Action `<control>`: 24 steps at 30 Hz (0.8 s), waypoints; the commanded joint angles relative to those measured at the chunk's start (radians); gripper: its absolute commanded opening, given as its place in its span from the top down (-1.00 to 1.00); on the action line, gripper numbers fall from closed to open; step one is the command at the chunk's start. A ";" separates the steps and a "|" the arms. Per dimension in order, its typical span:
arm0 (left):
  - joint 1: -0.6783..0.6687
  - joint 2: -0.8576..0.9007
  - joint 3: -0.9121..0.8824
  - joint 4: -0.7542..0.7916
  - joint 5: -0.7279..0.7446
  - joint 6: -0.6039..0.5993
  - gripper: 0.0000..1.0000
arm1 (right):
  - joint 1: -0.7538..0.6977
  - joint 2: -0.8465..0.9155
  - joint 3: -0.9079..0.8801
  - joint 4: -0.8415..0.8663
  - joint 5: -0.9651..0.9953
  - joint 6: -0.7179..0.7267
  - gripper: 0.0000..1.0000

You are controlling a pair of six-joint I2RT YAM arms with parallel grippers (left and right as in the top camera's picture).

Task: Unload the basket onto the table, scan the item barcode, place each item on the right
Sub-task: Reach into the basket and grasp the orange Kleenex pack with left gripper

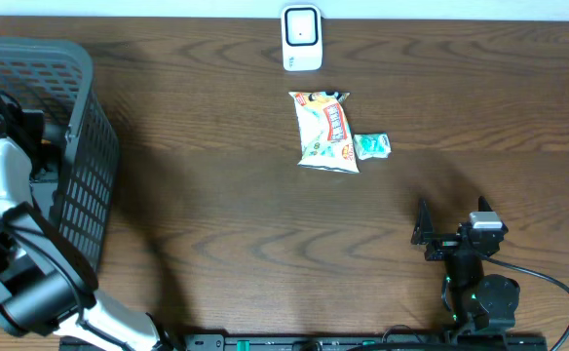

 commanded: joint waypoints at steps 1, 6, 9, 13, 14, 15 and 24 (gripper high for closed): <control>0.000 0.039 0.008 0.021 0.009 0.124 -0.30 | -0.004 -0.003 -0.002 -0.004 0.002 0.007 -0.98; 0.000 0.057 0.008 0.098 0.009 0.178 -0.24 | -0.004 -0.003 -0.002 -0.004 0.002 0.006 -0.99; 0.000 0.063 0.008 0.159 0.009 0.178 -0.24 | -0.004 -0.003 -0.002 -0.004 0.002 0.006 -0.98; -0.005 0.086 0.008 0.212 0.013 0.178 -0.24 | -0.004 -0.003 -0.002 -0.004 0.002 0.006 -0.99; -0.008 0.098 0.008 0.220 0.013 0.179 -0.24 | -0.004 -0.003 -0.002 -0.004 0.002 0.006 -0.99; -0.010 0.108 0.008 0.226 0.013 0.183 -0.24 | -0.004 -0.003 -0.002 -0.004 0.002 0.006 -0.99; -0.038 0.203 0.008 0.301 0.010 0.185 -0.18 | -0.004 -0.003 -0.002 -0.004 0.002 0.006 -0.98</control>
